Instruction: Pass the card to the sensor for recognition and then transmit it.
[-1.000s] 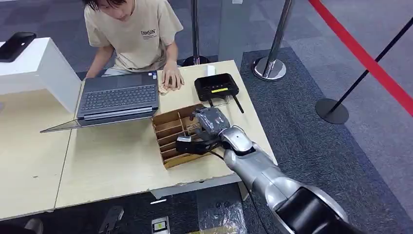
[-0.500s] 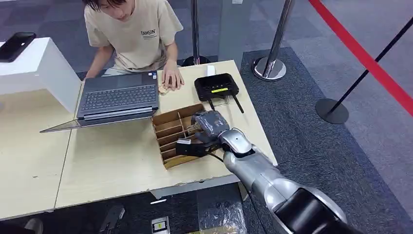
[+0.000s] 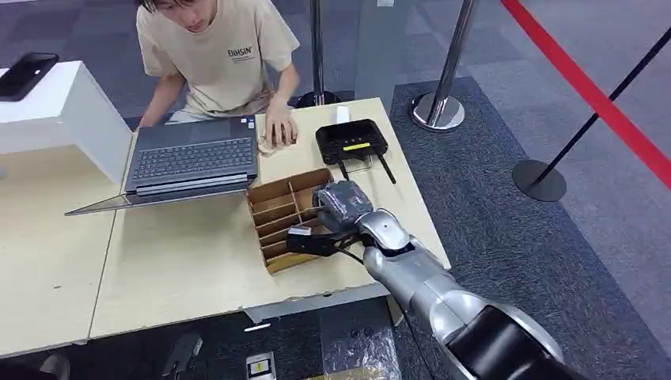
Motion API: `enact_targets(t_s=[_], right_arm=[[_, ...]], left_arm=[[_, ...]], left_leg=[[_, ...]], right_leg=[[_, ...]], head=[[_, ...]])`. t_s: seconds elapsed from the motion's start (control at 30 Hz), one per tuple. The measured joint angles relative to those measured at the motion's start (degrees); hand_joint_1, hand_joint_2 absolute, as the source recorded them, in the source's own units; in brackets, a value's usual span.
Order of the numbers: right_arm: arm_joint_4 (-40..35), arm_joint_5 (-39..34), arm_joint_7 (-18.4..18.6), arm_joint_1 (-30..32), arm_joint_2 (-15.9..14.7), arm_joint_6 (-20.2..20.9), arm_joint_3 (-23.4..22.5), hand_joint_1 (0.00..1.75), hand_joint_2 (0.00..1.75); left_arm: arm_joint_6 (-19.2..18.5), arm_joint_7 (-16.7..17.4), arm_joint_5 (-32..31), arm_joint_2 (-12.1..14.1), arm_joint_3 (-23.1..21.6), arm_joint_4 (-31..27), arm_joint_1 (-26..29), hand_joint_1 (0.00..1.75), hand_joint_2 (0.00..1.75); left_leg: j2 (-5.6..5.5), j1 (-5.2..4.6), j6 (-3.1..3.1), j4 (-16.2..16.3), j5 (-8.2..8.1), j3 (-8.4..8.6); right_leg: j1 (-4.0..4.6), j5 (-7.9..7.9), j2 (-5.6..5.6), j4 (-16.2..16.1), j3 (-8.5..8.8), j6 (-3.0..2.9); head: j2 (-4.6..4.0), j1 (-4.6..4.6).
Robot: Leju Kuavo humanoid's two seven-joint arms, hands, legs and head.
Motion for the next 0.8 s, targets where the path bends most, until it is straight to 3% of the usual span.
enact_targets(t_s=[0.6, 0.73, 0.8], right_arm=[[-3.6, -2.8, -2.3, -1.3, -1.5, -1.2, -0.5, 1.75, 1.75], [-11.3, -5.7, -0.3, -2.7, -3.9, 4.1, -1.9, 1.75, 1.75], [-16.3, -10.7, 0.7, -3.8, -5.1, 10.0, -3.0, 1.75, 1.75]], left_arm=[[0.7, -1.7, 0.8, 0.5, 0.6, 0.0, 1.0, 0.00, 1.75], [1.0, -3.2, 1.5, 0.9, 1.0, 0.0, 2.1, 0.00, 1.75], [1.0, -4.0, 1.9, 1.1, 1.4, 0.0, 2.8, 0.00, 1.75]], left_leg=[[0.00, 0.00, 0.00, 0.0, 0.00, -0.01], [0.00, -0.01, 0.01, 0.0, 0.02, 0.00], [0.01, -0.02, 0.01, 0.0, 0.01, 0.00]], right_leg=[[0.00, 0.02, 0.00, 0.0, 0.00, 0.01], [-0.01, 0.04, 0.01, 0.0, 0.00, 0.02], [-0.01, 0.07, 0.03, 0.0, -0.02, -0.01]], head=[[0.00, 0.00], [0.00, 0.00], [0.00, 0.00]])
